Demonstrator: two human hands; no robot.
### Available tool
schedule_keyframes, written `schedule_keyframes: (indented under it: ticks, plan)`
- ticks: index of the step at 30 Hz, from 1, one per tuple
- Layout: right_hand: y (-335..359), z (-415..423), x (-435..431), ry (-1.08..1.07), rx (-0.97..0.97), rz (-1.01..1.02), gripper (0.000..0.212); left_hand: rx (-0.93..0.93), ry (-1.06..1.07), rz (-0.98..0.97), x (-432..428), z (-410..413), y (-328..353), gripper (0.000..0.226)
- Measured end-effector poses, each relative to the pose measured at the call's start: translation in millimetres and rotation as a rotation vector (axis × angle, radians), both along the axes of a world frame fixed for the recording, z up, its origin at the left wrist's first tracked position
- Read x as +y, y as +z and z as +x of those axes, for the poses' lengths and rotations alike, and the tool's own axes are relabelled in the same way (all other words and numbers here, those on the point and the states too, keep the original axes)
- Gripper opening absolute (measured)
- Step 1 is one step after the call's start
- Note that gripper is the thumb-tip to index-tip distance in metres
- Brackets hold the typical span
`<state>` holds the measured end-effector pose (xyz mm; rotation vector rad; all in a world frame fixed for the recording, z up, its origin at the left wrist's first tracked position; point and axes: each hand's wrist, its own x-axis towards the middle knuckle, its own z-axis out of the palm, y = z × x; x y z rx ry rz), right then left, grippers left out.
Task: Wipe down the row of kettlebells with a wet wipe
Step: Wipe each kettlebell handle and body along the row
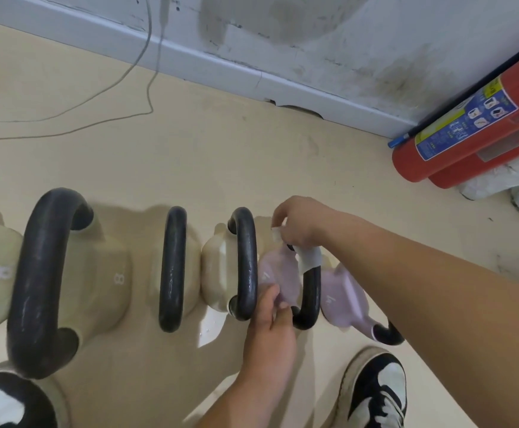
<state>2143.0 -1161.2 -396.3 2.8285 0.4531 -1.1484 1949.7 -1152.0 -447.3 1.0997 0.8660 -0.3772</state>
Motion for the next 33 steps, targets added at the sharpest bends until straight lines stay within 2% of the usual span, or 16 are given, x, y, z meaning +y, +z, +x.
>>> schedule_keyframes:
  ticks: [3, 6, 7, 9, 12, 14, 16, 18, 20, 25, 29, 31, 33]
  plan:
    - [-1, 2, 4, 0.045, -0.024, -0.077, 0.023, -0.009, -0.007, -0.006, 1, 0, 2, 0.027]
    - [8, 0, 4, 0.030, -0.031, -0.059, 0.055, -0.009, -0.004, 0.001, 2, -1, 3, 0.024]
    - [12, -1, 2, 0.049, -0.056, -0.088, 0.058, -0.009, -0.002, 0.004, 1, -1, 2, 0.025]
    - [14, -2, -3, 0.093, -0.164, -0.084, 0.046, -0.011, 0.005, 0.005, 1, -1, 3, 0.026]
    - [8, -10, -3, 0.041, -0.278, -0.075, 0.019, -0.003, 0.013, -0.013, 2, -1, 5, 0.028]
    - [4, -23, 2, 0.026, -0.246, -0.152, 0.009, 0.003, 0.001, -0.014, 2, -1, 5, 0.033]
    - [-2, -32, 3, -0.001, -0.218, -0.196, 0.025, -0.006, -0.001, -0.012, 3, -1, 4, 0.035]
    - [-6, -31, 2, -0.004, -0.209, -0.211, 0.024, -0.022, 0.016, -0.016, 3, 0, 5, 0.033]
    - [-7, -26, 5, -0.030, -0.167, -0.171, 0.023, -0.019, 0.020, -0.016, 3, 0, 4, 0.032]
    - [-4, -12, 4, -0.171, -0.056, -0.080, 0.043, -0.008, 0.036, -0.007, 1, -1, 2, 0.029]
    - [4, -3, -1, -0.308, -0.009, -0.003, 0.030, -0.023, 0.027, -0.012, 1, -1, 1, 0.026]
    - [9, -6, 0, -0.279, -0.007, -0.028, 0.019, -0.015, 0.038, 0.004, 1, -1, 0, 0.026]
    - [7, -13, 3, -0.209, -0.021, -0.133, 0.021, -0.024, 0.035, 0.037, -1, -1, -2, 0.028]
